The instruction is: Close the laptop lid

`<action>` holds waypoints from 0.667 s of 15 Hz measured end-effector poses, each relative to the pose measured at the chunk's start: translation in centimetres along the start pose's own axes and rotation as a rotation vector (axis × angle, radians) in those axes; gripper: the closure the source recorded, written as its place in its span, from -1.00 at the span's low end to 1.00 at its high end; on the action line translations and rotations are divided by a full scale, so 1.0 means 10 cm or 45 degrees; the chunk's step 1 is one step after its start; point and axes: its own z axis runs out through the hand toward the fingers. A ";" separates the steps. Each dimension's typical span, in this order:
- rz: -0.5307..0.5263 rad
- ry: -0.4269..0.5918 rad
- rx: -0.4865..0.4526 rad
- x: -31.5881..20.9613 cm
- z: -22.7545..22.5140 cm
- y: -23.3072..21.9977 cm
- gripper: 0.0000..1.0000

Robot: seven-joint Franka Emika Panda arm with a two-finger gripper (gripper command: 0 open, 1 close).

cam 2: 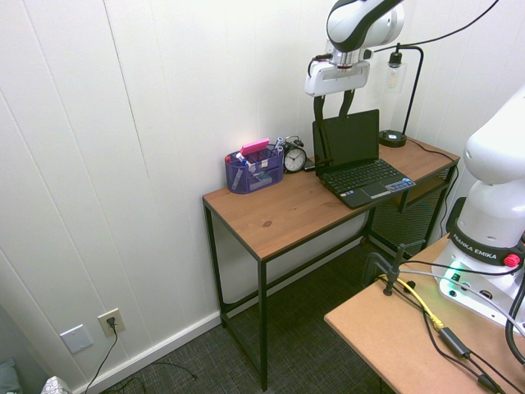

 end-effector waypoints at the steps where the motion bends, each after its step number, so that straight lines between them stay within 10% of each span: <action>1: 0.019 0.020 0.008 0.18 -0.03 -0.04 -1.00; 10: 0.248 0.112 0.002 1.59 0.27 -0.10 -1.00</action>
